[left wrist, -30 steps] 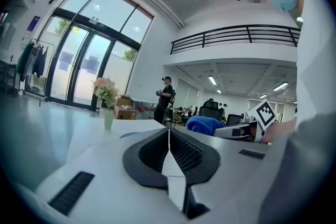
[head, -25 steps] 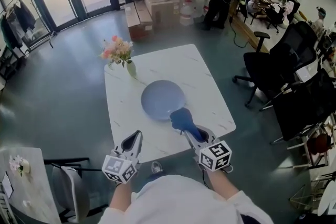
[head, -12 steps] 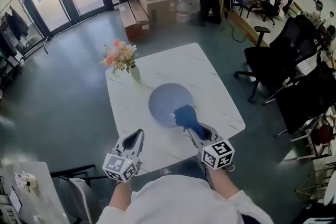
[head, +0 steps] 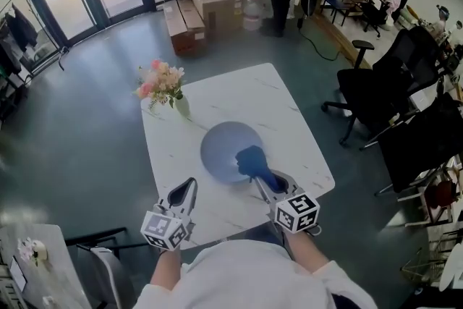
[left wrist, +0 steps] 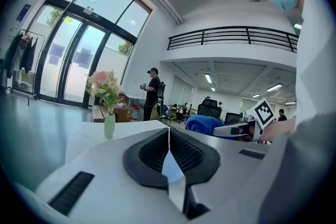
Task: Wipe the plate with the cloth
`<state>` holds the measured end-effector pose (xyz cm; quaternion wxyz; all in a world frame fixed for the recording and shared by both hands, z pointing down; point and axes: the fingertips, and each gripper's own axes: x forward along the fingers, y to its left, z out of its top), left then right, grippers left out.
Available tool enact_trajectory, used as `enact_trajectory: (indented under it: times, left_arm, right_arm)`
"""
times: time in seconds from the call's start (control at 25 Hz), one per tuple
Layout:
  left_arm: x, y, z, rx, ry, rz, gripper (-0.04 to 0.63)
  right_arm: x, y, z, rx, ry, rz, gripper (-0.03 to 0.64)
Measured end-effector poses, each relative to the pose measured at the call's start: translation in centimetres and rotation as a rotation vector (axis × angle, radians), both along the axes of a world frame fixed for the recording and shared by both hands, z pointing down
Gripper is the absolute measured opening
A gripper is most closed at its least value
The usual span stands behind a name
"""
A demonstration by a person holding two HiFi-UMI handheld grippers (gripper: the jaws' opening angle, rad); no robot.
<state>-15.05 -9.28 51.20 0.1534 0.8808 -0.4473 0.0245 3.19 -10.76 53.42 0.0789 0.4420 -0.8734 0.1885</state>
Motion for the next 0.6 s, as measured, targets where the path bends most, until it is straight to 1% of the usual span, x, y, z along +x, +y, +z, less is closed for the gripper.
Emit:
enact_trajectory:
  times: [0.28,0.6]
  left_arm:
    - [1.7,-2.6,0.2,-0.021,-0.015,-0.032,0.034]
    - [1.6,-5.7,1.4,-0.047,-0.027,-0.104,0.034]
  right_arm:
    - [0.9,-3.0,-0.2,0.003,0.008,-0.051,0.094]
    - [1.3,-5.8,0.6,-0.013,0.024,-0.094,0.094]
